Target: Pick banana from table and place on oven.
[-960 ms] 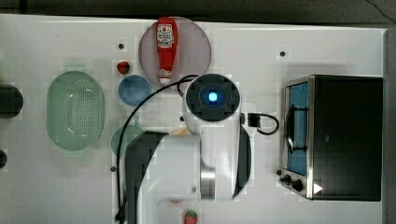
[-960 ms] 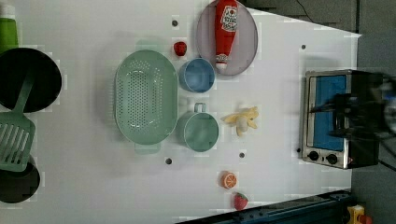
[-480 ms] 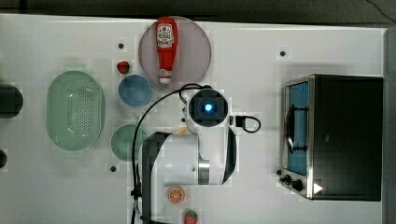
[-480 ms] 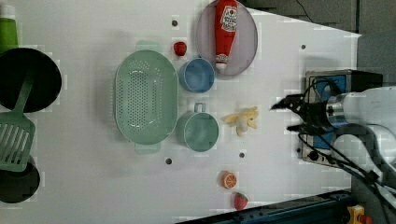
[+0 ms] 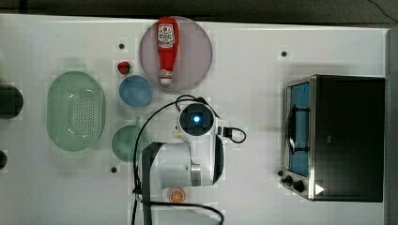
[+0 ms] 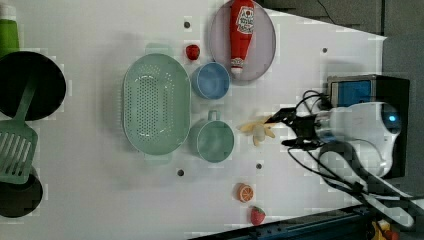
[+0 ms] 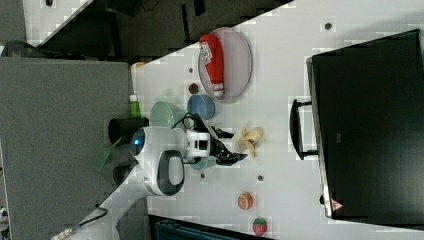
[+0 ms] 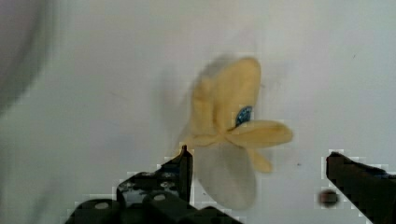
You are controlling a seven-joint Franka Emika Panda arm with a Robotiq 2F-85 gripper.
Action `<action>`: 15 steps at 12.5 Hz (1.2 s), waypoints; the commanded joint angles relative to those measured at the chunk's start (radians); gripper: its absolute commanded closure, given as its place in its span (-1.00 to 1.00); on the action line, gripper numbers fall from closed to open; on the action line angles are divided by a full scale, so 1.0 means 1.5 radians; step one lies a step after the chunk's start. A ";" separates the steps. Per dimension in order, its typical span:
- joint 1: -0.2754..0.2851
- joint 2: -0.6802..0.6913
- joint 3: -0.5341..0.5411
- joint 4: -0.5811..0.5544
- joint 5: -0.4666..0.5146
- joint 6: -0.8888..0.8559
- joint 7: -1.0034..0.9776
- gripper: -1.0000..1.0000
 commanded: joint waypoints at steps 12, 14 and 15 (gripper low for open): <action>0.001 0.056 0.003 0.012 0.011 0.108 0.062 0.61; 0.001 0.007 0.007 0.014 0.011 0.097 0.062 0.61; 0.001 -0.030 0.006 0.019 0.011 0.080 0.062 0.61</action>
